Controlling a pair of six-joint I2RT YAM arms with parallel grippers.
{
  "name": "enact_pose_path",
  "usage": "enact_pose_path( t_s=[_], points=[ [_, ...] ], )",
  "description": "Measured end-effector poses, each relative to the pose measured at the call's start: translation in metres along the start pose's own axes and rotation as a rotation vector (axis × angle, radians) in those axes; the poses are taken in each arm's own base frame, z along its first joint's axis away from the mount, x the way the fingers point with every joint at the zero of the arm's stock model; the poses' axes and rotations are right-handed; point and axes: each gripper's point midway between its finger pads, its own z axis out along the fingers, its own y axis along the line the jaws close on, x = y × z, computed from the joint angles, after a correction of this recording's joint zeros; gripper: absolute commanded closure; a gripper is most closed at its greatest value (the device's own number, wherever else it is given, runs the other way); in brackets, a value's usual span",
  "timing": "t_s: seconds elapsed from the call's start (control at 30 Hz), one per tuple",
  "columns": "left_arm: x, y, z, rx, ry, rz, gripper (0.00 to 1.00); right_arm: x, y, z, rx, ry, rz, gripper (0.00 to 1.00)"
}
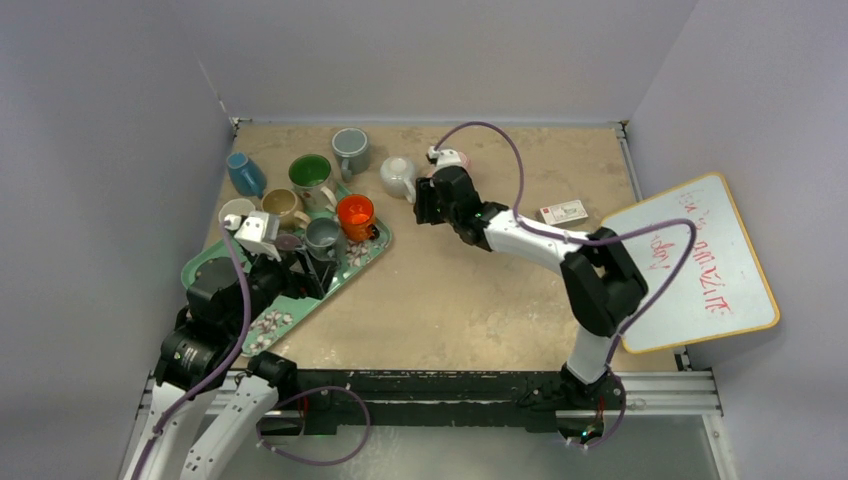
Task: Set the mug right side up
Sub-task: Turn over the cup at the center of the board.
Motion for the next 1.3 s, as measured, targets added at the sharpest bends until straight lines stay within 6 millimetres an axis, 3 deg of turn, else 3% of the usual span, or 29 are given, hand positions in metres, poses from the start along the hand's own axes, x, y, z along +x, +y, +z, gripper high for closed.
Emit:
enact_pose_path(
  t_s=[0.1, 0.27, 0.57, 0.9, 1.3],
  points=[
    [-0.004, 0.002, -0.007, -0.009, -0.034, 0.007, 0.1, -0.01, 0.011, 0.026, -0.029, 0.003, -0.047, 0.41],
    [-0.003, 0.006, -0.009, -0.031, -0.035, 0.006, 0.11, -0.019, 0.024, 0.062, -0.086, 0.015, -0.11, 0.41],
    [0.001, 0.011, -0.009, -0.061, -0.021, 0.003, 0.11, -0.012, 0.013, 0.109, -0.032, 0.057, -0.21, 0.43],
    [-0.002, 0.014, -0.016, -0.073, -0.056, 0.004, 0.11, -0.003, 0.001, 0.116, -0.001, 0.109, -0.266, 0.42],
    [-0.001, 0.015, -0.017, -0.077, -0.055, 0.004, 0.11, -0.045, -0.005, 0.099, -0.034, 0.048, -0.263, 0.41]
  ],
)
